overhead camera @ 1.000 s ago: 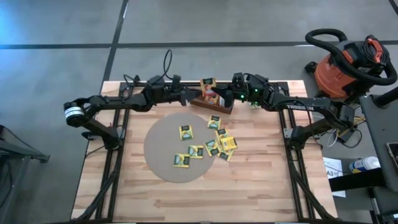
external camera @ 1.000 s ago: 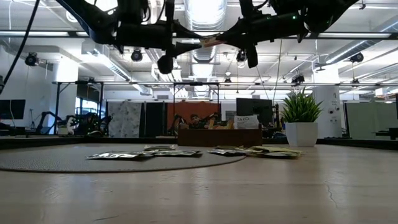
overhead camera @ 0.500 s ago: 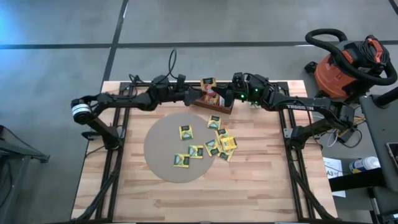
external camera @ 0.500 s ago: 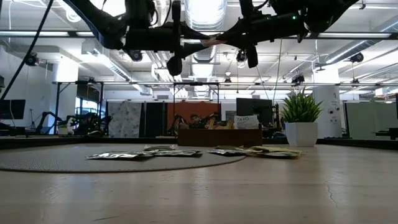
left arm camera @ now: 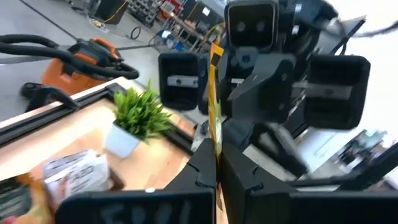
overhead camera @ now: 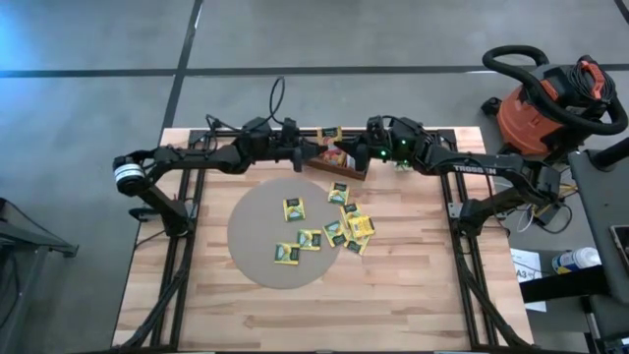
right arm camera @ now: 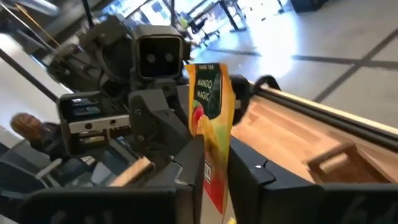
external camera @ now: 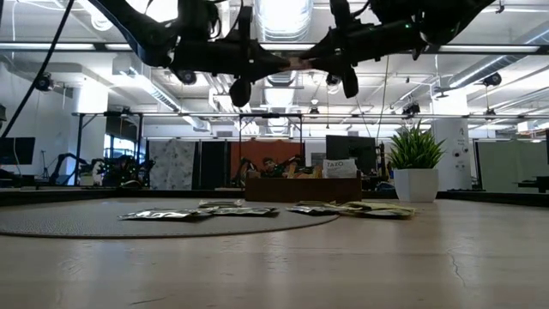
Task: Pick & Place Tea
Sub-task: Put the red tea sachet into the middle compartment of the wooden organizer
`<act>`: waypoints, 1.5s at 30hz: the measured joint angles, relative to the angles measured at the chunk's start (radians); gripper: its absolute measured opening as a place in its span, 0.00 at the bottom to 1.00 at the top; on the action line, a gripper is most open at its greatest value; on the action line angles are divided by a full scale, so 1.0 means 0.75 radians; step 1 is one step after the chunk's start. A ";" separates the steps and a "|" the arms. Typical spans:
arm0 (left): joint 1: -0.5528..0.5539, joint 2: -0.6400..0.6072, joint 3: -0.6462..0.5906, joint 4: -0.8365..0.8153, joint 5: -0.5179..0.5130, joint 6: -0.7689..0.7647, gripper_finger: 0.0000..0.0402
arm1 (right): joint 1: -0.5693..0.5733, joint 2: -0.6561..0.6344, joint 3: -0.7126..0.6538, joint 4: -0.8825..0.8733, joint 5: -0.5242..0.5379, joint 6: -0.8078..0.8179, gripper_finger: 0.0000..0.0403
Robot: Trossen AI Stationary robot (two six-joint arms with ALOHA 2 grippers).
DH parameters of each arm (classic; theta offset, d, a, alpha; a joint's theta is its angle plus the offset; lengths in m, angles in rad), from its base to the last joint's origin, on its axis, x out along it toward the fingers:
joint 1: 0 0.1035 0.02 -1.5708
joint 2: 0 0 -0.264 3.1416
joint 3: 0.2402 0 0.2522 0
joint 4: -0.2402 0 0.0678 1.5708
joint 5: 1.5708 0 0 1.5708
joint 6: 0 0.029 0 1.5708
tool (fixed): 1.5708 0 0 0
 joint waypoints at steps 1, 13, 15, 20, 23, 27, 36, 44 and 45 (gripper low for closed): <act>0.000 0.000 -0.001 -0.019 0.000 0.036 0.01 | 0.000 -0.005 0.000 -0.022 -0.002 -0.016 0.17; -0.003 0.049 0.007 -0.218 0.020 0.581 0.01 | -0.062 -0.016 0.353 -0.972 -0.028 -0.547 0.41; -0.003 0.079 0.021 -0.219 0.023 0.617 0.01 | -0.072 0.049 0.485 -1.177 -0.029 -0.667 0.42; -0.003 0.142 0.054 -0.218 0.024 0.654 0.01 | -0.090 0.231 0.807 -1.486 -0.028 -0.896 0.41; -0.003 0.171 0.073 -0.221 0.026 0.678 0.01 | -0.090 0.344 0.979 -1.649 -0.029 -1.005 0.40; -0.003 0.180 0.089 -0.218 0.030 0.687 0.01 | -0.089 0.491 1.186 -1.869 -0.045 -1.087 0.38; -0.003 0.182 0.084 -0.237 0.030 0.733 0.01 | -0.089 0.695 1.469 -2.051 -0.103 -1.150 0.29; -0.003 0.182 0.082 -0.253 0.029 0.757 0.01 | -0.088 0.762 1.553 -2.155 -0.104 -1.181 0.16; -0.003 0.183 0.082 -0.252 0.028 0.757 0.01 | -0.089 0.763 1.553 -2.154 -0.104 -1.181 0.15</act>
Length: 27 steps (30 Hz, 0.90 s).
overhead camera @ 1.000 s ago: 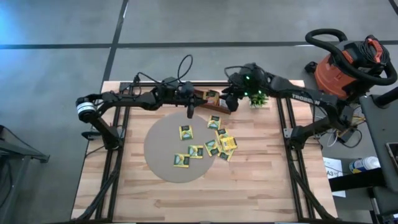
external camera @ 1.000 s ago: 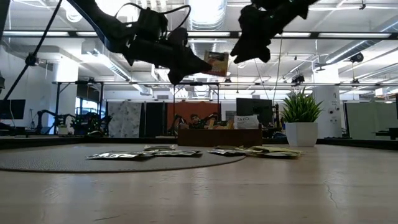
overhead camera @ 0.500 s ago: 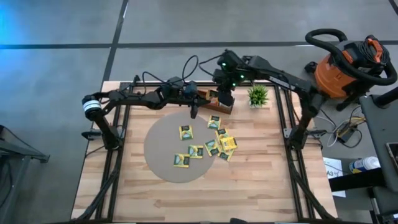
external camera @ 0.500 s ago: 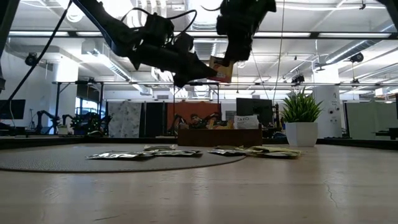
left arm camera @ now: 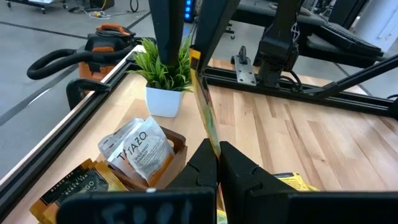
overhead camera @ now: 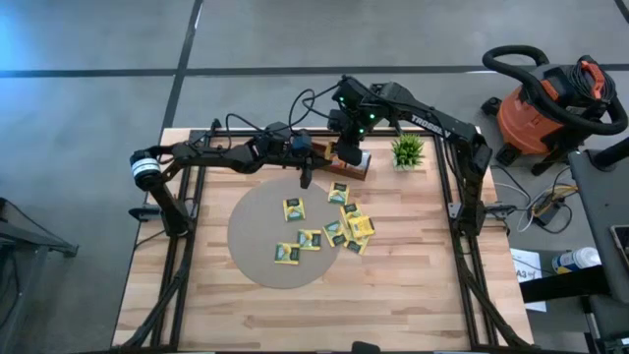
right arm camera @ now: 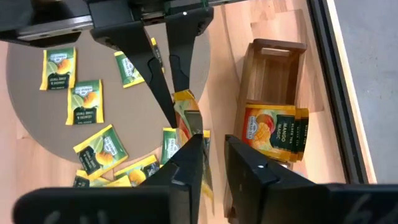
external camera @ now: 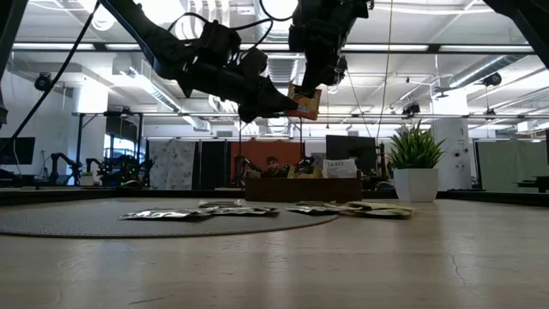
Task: Pick & Place Tea
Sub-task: Put the red tea sachet into the middle compartment of the wooden organizer
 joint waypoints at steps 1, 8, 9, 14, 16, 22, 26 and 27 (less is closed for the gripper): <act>0.000 0.000 -0.001 0.000 0.000 0.002 0.01 | 0.000 0.001 -0.001 0.002 0.000 -0.001 0.14; -0.001 0.000 -0.001 -0.003 -0.088 0.016 0.02 | 0.000 0.001 -0.005 -0.034 -0.001 -0.011 0.05; -0.001 0.000 -0.001 -0.003 -0.112 0.017 0.03 | 0.000 0.001 -0.005 -0.033 -0.001 -0.011 0.03; -0.001 0.000 -0.001 -0.003 -0.165 0.016 0.09 | 0.000 0.001 -0.008 -0.033 0.005 -0.011 0.02; -0.001 0.000 -0.001 -0.005 -0.167 -0.002 0.11 | -0.001 0.001 -0.009 -0.031 0.006 -0.011 0.02; -0.001 0.000 -0.001 -0.099 -0.212 -0.112 0.15 | -0.006 0.002 -0.017 -0.023 0.125 -0.013 0.02; 0.000 0.000 -0.001 -0.249 -0.262 -0.212 0.16 | -0.033 0.004 -0.055 0.006 0.149 -0.010 0.02; 0.000 -0.002 -0.002 -0.293 -0.266 -0.242 0.16 | -0.040 0.004 -0.071 0.022 0.150 -0.009 0.02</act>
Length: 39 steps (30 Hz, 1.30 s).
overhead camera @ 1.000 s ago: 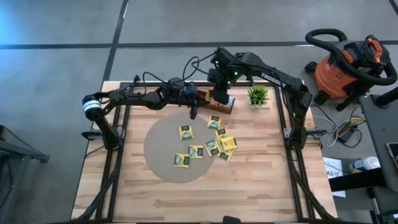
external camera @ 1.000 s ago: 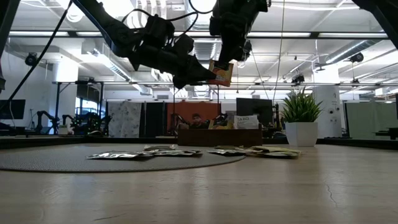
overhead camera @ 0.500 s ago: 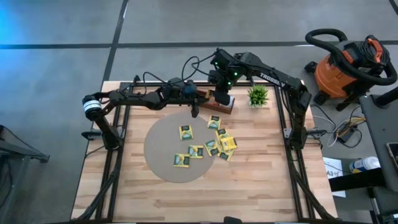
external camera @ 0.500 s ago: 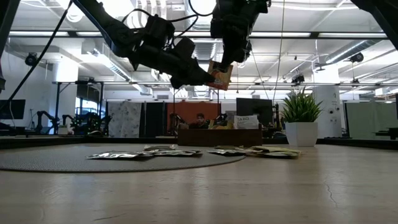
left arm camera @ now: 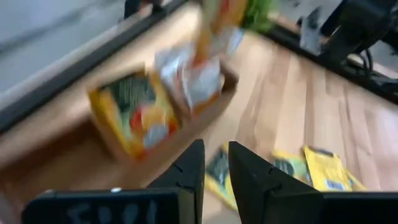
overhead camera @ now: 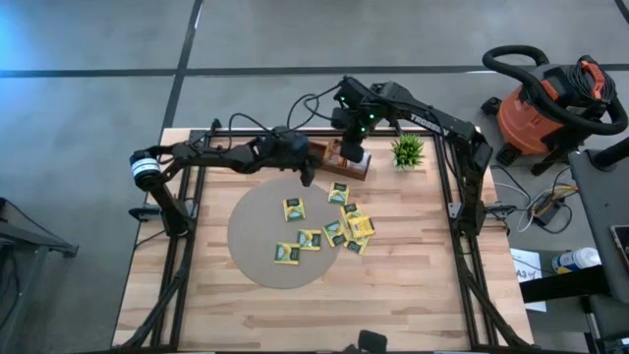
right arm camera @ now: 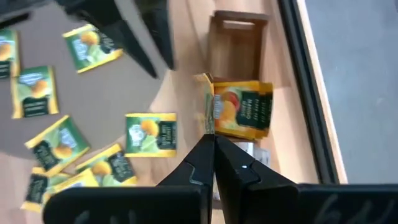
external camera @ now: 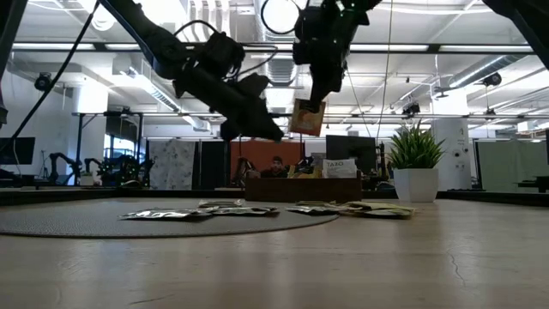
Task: Pick & Place Tea
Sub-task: Put the red tea sachet into the middle compartment of the wooden organizer
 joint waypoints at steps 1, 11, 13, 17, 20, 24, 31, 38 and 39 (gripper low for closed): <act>0.000 -0.005 -0.002 -0.038 0.000 -0.019 0.17 | -0.006 0.000 -0.018 0.016 0.000 0.007 0.02; -0.004 -0.125 -0.134 -0.091 -0.092 -0.054 0.17 | -0.028 0.001 -0.271 0.299 -0.002 0.135 0.02; -0.004 -0.144 -0.163 -0.092 -0.122 -0.057 0.17 | -0.028 0.001 -0.306 0.341 -0.002 0.136 0.02; -0.004 -0.188 -0.209 -0.090 -0.144 -0.070 0.17 | -0.028 0.001 -0.365 0.418 0.030 0.136 0.02; -0.004 -0.214 -0.239 -0.092 -0.157 -0.077 0.17 | -0.029 0.001 -0.401 0.452 0.031 0.136 0.02; -0.004 -0.245 -0.270 -0.092 -0.251 -0.077 0.17 | -0.028 0.001 -0.451 0.497 0.031 0.134 0.02; 0.008 -0.300 -0.308 -0.092 -0.605 -0.070 0.17 | -0.030 0.003 -0.508 0.531 0.031 0.124 0.02; 0.075 -0.296 -0.309 -0.093 -0.648 -0.044 0.17 | -0.030 0.017 -0.506 0.593 0.030 0.099 0.02; 0.086 -0.296 -0.309 -0.092 -0.636 -0.044 0.17 | -0.030 0.029 -0.505 0.590 0.030 0.097 0.02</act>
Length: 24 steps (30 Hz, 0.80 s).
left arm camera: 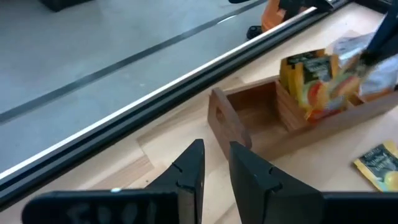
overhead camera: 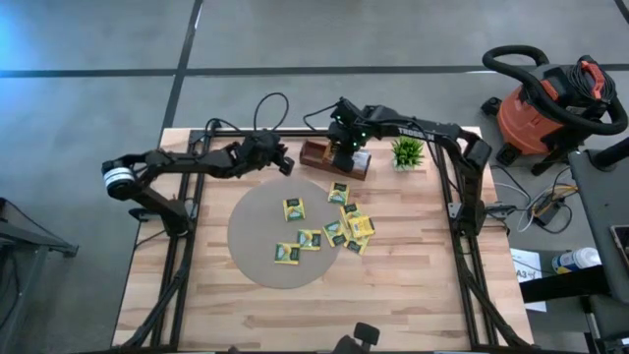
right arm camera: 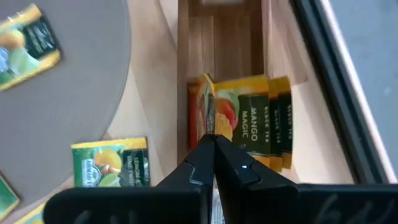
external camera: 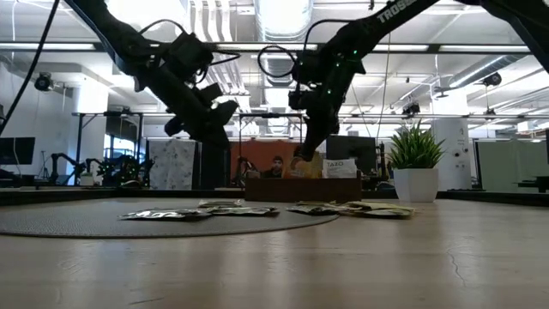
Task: Pick & Place Tea
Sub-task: Put the red tea sachet into the middle compartment of the wooden organizer
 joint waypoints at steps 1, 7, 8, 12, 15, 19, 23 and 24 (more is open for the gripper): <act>0.008 0.000 0.000 0.001 0.010 0.000 0.17 | 0.000 0.020 0.005 -0.005 -0.003 -0.002 0.02; 0.051 0.001 0.000 0.000 0.055 -0.002 0.17 | 0.005 0.137 0.064 -0.065 -0.030 -0.002 0.02; 0.056 0.001 0.000 0.000 0.057 -0.002 0.17 | 0.007 0.145 0.082 -0.080 -0.031 -0.001 0.02; 0.063 0.001 0.000 0.001 0.088 -0.002 0.17 | 0.009 0.136 0.141 -0.098 -0.030 -0.002 0.02; 0.063 0.001 0.000 0.008 0.091 -0.002 0.17 | 0.009 0.117 0.220 -0.139 -0.017 -0.015 0.02; 0.065 0.001 0.000 0.040 0.122 -0.003 0.17 | 0.009 0.138 0.325 -0.323 0.007 -0.106 0.02; 0.065 0.001 0.000 0.109 0.173 -0.002 0.17 | 0.018 0.202 0.403 -0.496 0.052 -0.127 0.02; 0.065 0.001 0.000 0.140 0.201 -0.002 0.17 | 0.023 0.212 0.422 -0.512 0.057 -0.127 0.02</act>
